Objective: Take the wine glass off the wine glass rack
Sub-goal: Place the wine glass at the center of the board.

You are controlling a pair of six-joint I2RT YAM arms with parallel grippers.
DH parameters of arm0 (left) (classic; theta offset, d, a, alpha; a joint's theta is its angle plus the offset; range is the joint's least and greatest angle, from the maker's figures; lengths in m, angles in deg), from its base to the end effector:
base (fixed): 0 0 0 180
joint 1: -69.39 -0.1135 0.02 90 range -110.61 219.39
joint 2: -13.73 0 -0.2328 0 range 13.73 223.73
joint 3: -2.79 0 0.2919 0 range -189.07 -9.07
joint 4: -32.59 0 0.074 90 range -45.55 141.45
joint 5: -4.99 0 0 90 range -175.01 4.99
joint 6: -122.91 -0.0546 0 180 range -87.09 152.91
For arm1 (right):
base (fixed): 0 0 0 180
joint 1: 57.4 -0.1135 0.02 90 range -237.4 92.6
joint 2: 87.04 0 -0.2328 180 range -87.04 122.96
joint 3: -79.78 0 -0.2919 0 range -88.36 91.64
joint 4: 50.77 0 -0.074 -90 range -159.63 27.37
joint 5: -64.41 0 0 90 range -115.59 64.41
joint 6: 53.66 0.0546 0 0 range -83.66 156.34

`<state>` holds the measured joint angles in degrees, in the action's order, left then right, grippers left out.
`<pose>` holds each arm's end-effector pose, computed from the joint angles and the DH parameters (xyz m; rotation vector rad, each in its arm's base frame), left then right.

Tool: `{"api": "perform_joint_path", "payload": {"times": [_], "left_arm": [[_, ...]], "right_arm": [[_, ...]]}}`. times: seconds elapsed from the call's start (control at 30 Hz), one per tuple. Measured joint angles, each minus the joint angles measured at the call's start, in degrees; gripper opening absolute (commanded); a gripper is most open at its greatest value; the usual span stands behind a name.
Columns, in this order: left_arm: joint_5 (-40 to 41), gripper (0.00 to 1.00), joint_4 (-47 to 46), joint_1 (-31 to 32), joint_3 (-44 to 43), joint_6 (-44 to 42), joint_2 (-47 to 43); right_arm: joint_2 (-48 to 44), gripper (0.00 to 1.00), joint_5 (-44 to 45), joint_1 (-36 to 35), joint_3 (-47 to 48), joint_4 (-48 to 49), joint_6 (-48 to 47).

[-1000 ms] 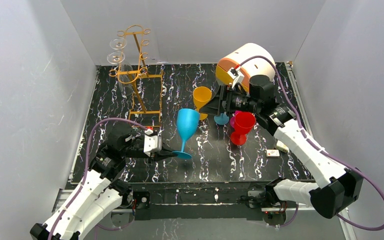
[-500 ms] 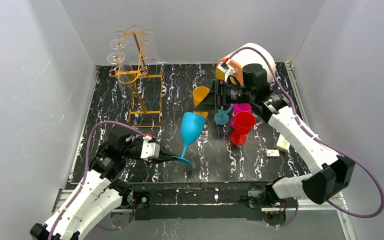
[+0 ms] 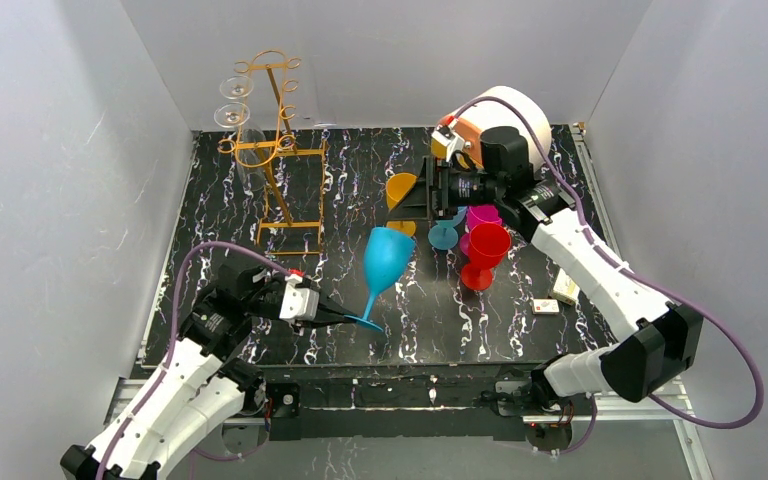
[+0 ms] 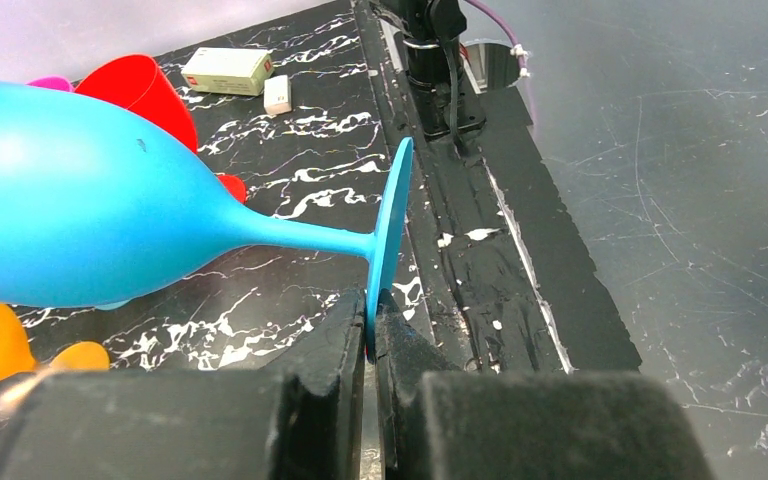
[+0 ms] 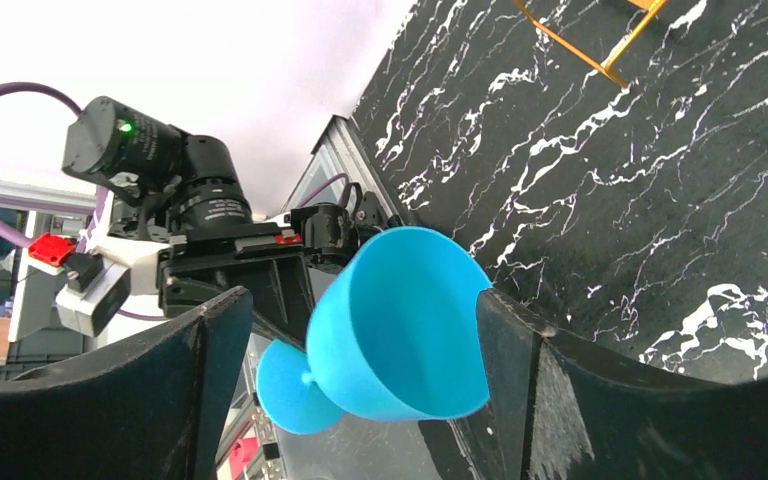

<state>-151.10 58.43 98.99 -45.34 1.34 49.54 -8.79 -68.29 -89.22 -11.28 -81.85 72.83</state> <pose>0.1578 -0.1471 0.2895 1.4958 0.9446 -1.0027 0.2918 0.2246 0.3558 -0.4751 2.0798 1.4694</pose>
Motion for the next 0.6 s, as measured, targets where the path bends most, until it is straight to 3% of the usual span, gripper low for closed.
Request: {"api": "perform_joint_path", "payload": {"times": [0.6], "left_arm": [[-3.1, 0.00, 0.2, 0.0, 0.0, -1.7, 2.1]], "right_arm": [[5.4, 0.89, -10.4, 0.2, 3.4, -0.6, -0.5]]}}
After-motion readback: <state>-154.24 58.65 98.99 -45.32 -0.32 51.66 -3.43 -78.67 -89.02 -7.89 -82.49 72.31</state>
